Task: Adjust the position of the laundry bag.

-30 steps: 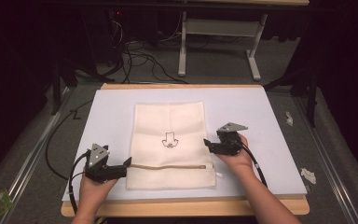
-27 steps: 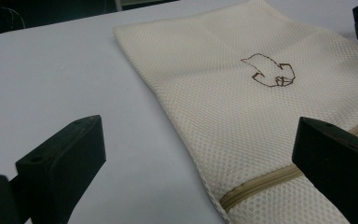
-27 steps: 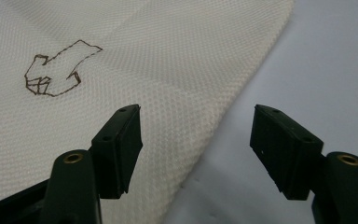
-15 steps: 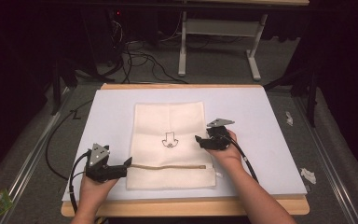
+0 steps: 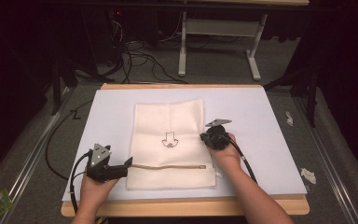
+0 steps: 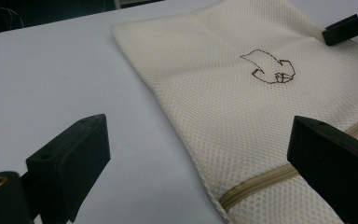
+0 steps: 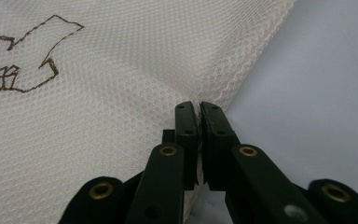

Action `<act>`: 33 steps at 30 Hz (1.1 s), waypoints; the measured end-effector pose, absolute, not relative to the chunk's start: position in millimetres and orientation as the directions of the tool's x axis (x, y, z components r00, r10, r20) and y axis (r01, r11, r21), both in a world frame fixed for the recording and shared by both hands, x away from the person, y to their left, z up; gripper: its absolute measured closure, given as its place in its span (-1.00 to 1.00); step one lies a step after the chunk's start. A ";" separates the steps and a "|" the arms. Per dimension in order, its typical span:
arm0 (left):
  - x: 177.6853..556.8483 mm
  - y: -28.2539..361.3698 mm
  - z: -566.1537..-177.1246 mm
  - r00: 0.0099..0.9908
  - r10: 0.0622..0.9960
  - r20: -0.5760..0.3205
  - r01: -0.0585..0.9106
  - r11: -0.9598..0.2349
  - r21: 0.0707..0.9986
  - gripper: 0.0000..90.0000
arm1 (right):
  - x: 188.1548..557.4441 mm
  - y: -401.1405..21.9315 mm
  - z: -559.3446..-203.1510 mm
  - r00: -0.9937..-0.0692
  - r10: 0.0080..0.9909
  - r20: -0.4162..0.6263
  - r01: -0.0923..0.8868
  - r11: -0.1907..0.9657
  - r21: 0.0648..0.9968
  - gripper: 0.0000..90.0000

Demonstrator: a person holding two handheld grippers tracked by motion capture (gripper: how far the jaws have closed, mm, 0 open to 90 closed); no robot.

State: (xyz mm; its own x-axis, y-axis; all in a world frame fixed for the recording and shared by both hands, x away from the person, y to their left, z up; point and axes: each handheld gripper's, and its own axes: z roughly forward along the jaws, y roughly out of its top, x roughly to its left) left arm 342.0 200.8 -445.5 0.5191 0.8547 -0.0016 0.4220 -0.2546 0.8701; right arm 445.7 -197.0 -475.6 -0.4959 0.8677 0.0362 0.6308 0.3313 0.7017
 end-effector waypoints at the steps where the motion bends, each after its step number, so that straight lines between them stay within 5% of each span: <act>1: 341.7 201.3 -445.3 0.518 0.855 -0.003 0.424 -0.253 0.870 -0.86 | 445.7 -197.0 -475.6 -0.496 0.868 0.036 0.631 0.331 0.702 0.94; 33: 341.9 198.1 -448.6 0.551 0.834 -0.023 0.435 -0.264 0.861 -0.78 | 444.5 -288.1 -470.4 -0.363 0.932 0.001 0.680 0.264 0.684 0.86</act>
State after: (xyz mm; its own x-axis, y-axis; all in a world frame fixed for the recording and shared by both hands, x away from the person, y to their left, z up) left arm 341.9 198.1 -448.6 0.5515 0.8339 -0.0226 0.4347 -0.2642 0.8609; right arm 444.5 -288.1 -470.4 -0.3632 0.9317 0.0014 0.6800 0.2641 0.6841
